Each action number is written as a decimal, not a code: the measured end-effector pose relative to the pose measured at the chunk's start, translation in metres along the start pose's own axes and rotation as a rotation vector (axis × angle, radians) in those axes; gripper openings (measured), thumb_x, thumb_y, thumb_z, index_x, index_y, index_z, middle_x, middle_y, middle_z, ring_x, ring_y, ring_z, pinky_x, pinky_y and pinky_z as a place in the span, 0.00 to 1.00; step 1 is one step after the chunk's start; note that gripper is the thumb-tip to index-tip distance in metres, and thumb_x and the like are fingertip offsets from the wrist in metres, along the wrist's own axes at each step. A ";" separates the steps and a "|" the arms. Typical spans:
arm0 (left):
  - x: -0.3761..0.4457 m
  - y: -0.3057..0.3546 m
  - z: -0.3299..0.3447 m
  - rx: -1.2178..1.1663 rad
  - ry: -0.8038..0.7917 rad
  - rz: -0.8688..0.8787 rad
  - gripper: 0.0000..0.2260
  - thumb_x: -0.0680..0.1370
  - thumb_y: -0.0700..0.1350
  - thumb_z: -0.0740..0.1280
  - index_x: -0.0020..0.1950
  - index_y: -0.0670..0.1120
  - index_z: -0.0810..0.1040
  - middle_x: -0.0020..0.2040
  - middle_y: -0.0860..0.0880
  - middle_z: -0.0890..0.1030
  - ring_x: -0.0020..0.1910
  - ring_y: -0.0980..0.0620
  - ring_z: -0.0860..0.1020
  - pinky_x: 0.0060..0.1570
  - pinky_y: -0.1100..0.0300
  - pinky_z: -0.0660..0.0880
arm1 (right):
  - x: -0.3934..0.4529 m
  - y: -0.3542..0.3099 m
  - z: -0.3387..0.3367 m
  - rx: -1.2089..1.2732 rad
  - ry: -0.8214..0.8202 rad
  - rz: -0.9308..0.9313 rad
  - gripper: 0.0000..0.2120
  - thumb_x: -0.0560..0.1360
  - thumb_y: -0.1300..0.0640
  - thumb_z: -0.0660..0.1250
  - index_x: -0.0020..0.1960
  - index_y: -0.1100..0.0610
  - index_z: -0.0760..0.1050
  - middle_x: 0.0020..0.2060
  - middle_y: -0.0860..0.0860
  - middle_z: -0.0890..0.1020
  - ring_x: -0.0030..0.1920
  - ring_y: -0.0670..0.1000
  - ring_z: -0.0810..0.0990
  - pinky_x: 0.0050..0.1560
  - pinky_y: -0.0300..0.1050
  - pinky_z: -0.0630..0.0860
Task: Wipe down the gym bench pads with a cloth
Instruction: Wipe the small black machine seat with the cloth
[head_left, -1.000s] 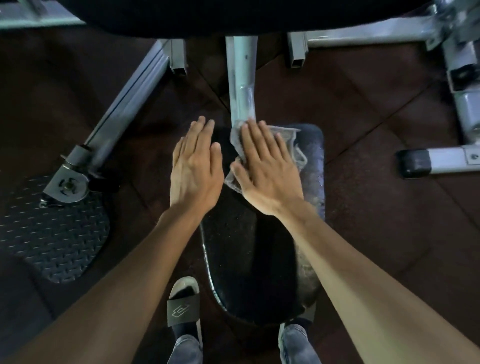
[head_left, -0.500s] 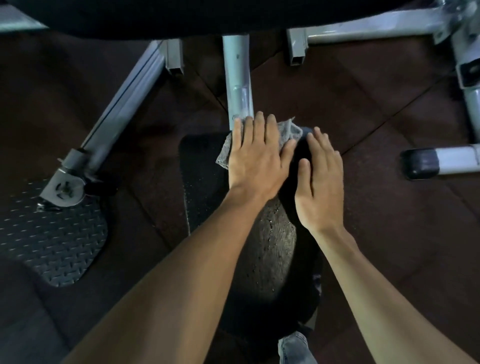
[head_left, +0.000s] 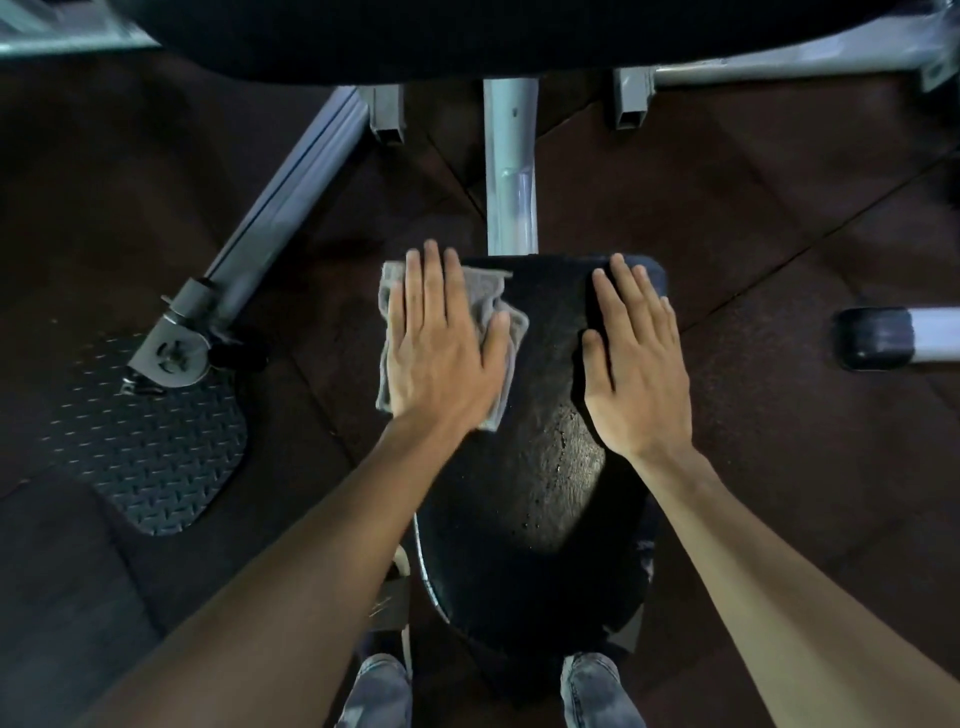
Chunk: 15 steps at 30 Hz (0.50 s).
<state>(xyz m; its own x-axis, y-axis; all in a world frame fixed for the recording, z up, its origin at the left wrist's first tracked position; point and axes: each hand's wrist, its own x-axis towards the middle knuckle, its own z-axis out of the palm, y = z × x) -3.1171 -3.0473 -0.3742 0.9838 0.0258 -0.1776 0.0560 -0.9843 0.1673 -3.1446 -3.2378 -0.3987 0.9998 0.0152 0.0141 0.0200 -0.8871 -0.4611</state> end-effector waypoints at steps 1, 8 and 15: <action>0.019 0.008 0.002 0.041 0.000 -0.020 0.35 0.83 0.61 0.43 0.83 0.39 0.51 0.84 0.40 0.53 0.83 0.43 0.50 0.82 0.46 0.47 | 0.000 0.001 0.001 0.014 0.004 0.001 0.25 0.85 0.54 0.52 0.82 0.55 0.57 0.82 0.50 0.57 0.82 0.48 0.50 0.82 0.51 0.48; 0.033 0.090 0.020 0.043 0.024 0.166 0.30 0.86 0.56 0.41 0.81 0.39 0.60 0.81 0.39 0.61 0.81 0.44 0.59 0.81 0.47 0.52 | 0.000 0.006 0.002 0.202 0.043 0.028 0.25 0.85 0.57 0.51 0.82 0.58 0.57 0.81 0.51 0.59 0.82 0.45 0.51 0.82 0.48 0.47; -0.052 0.023 0.026 -0.012 0.049 -0.066 0.31 0.86 0.57 0.43 0.84 0.40 0.46 0.84 0.41 0.46 0.84 0.46 0.45 0.82 0.48 0.44 | -0.001 0.005 -0.001 0.073 0.002 -0.025 0.27 0.85 0.55 0.49 0.82 0.59 0.53 0.83 0.53 0.54 0.82 0.50 0.48 0.82 0.50 0.45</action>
<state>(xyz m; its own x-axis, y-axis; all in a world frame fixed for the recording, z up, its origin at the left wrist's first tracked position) -3.1716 -3.0758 -0.3859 0.9850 0.0989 -0.1412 0.1224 -0.9780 0.1688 -3.1454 -3.2424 -0.4000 0.9990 0.0362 0.0278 0.0454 -0.8507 -0.5237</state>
